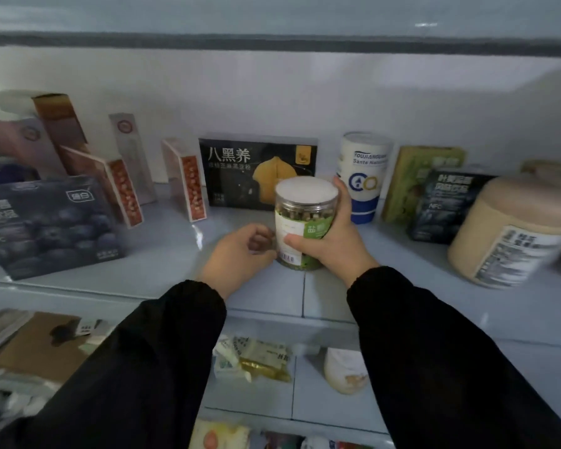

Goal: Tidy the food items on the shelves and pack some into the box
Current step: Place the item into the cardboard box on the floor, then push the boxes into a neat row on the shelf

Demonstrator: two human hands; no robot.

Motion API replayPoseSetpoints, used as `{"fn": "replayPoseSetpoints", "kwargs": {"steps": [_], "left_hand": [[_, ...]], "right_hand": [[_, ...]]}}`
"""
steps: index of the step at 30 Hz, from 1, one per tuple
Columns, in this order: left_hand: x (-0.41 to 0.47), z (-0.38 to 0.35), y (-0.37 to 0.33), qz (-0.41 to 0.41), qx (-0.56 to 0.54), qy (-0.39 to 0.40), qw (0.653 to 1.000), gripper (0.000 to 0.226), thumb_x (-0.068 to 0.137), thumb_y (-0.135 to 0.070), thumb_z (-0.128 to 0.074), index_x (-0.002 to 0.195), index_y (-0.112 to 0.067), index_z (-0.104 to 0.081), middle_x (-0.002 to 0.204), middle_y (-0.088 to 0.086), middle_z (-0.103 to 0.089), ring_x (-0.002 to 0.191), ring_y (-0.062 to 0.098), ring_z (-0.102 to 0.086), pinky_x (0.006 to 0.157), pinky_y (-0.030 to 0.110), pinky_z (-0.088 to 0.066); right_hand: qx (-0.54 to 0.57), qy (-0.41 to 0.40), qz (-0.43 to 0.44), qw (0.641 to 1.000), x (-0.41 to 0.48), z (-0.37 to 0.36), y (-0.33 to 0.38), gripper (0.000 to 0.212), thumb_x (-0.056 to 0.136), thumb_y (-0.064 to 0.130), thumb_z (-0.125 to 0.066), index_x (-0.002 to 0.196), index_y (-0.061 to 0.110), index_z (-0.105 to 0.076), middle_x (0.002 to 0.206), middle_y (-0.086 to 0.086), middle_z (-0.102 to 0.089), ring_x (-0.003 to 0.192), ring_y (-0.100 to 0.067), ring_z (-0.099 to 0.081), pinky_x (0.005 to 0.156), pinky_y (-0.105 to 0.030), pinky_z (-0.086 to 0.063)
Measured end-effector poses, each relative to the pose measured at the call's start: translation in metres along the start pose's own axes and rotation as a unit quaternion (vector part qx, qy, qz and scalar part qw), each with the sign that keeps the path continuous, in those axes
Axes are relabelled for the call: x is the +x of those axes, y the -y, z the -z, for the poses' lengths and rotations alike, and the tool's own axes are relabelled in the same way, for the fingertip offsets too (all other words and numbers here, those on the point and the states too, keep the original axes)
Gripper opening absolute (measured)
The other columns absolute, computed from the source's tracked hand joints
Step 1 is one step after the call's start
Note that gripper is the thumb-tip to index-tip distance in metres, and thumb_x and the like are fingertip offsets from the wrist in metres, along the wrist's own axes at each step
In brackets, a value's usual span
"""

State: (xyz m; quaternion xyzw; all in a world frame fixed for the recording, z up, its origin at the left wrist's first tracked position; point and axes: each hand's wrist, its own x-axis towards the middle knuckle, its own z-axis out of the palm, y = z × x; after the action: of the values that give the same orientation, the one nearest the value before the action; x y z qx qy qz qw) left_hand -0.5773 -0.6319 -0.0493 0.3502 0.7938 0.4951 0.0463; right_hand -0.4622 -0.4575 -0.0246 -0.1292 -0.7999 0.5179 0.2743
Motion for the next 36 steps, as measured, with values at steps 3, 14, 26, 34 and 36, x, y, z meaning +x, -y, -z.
{"fn": "replayPoseSetpoints", "kwargs": {"steps": [3, 14, 26, 34, 36], "left_hand": [[-0.002, -0.003, -0.003, -0.038, 0.132, 0.059, 0.989, 0.025, 0.096, -0.020, -0.069, 0.121, -0.023, -0.068, 0.115, -0.011, -0.063, 0.107, 0.007, -0.060, 0.097, 0.019, -0.042], [-0.002, -0.005, -0.003, -0.106, 0.303, 0.121, 0.939, 0.034, 0.100, -0.038, -0.048, 0.132, -0.035, -0.058, 0.139, -0.007, -0.054, 0.128, 0.020, -0.048, 0.113, 0.042, -0.038], [-0.010, -0.007, -0.012, -0.073, 0.343, 0.131, 0.927, 0.037, 0.103, -0.037, -0.042, 0.138, -0.036, -0.053, 0.144, -0.009, -0.051, 0.133, 0.018, -0.045, 0.115, 0.041, -0.033], [-0.036, 0.017, -0.014, 0.075, 0.378, 0.093, 0.918, 0.052, 0.104, -0.050, -0.035, 0.156, -0.042, -0.036, 0.166, -0.011, -0.031, 0.152, 0.019, -0.027, 0.123, 0.061, -0.013], [-0.048, 0.033, -0.006, 0.121, 0.383, 0.066, 0.913, 0.055, 0.104, -0.053, -0.035, 0.158, -0.042, -0.034, 0.168, -0.010, -0.028, 0.155, 0.019, -0.023, 0.122, 0.064, -0.008]], "right_hand": [[-0.007, -0.066, -0.010, 0.998, -0.016, 0.013, 0.001, 0.132, 0.068, 0.024, -0.097, 0.161, 0.040, -0.006, 0.140, 0.018, -0.046, 0.132, -0.006, -0.048, 0.111, -0.028, -0.040], [-0.411, -0.141, 0.078, 0.897, -0.049, 0.068, 0.023, 0.072, 0.083, 0.042, -0.082, 0.145, 0.023, -0.050, 0.155, -0.009, -0.040, 0.148, -0.034, -0.028, 0.123, -0.050, -0.028], [-0.565, -0.066, -0.018, 0.822, -0.025, 0.100, 0.036, 0.095, 0.087, 0.052, -0.065, 0.164, 0.028, -0.014, 0.170, -0.016, -0.013, 0.158, -0.044, -0.001, 0.124, -0.065, -0.009], [-0.451, 0.253, 0.080, 0.852, -0.030, 0.009, 0.021, 0.082, 0.098, 0.072, -0.043, 0.166, 0.039, -0.009, 0.175, -0.008, -0.003, 0.161, -0.031, 0.005, 0.128, -0.045, -0.007], [-0.446, 0.315, 0.060, 0.835, -0.021, -0.010, 0.017, 0.080, 0.097, 0.077, -0.036, 0.165, 0.041, -0.012, 0.174, -0.008, -0.007, 0.160, -0.033, -0.001, 0.128, -0.047, -0.010]]}}
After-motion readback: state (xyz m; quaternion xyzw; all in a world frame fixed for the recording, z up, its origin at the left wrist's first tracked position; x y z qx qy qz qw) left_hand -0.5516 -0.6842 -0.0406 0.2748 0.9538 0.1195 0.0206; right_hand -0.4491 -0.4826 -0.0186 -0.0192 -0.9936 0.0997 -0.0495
